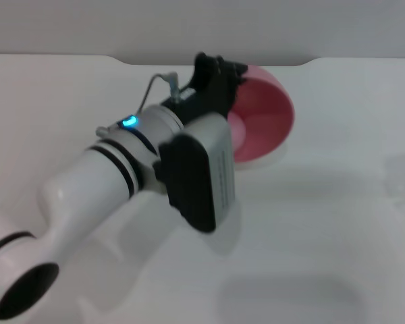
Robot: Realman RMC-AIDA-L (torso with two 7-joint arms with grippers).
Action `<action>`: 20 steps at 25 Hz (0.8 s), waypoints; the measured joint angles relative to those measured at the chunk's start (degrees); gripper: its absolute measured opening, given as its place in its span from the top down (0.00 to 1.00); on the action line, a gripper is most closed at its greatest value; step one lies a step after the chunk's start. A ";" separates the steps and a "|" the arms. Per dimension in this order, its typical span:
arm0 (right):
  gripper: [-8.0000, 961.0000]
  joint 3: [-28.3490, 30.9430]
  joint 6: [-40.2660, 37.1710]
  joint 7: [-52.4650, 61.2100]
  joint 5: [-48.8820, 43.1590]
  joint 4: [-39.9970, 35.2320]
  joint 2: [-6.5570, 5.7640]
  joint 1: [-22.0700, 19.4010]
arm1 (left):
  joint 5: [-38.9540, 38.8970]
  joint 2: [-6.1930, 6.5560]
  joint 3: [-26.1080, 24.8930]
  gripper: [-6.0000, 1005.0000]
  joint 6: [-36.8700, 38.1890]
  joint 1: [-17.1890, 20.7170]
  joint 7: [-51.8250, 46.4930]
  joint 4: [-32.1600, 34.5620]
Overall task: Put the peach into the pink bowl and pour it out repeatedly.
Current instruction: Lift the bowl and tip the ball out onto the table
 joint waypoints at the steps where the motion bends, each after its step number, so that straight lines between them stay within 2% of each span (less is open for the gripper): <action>1: 0.80 -0.16 0.02 0.08 0.02 0.01 0.00 0.00 | 0.00 0.03 0.64 0.95 1.17 0.00 1.07 0.62; 10: 0.80 -0.90 0.07 0.44 0.05 0.00 -0.05 0.25 | -0.08 -0.03 2.62 0.95 7.88 0.90 7.44 2.26; 15: 0.79 -1.00 0.07 0.46 0.05 -0.10 -0.08 0.26 | -0.11 -0.09 3.47 0.95 12.94 0.65 15.13 4.85; 20: 0.79 -1.00 0.07 0.46 0.04 -0.20 -0.09 0.27 | -0.11 -0.19 4.50 0.95 14.80 0.50 19.09 5.68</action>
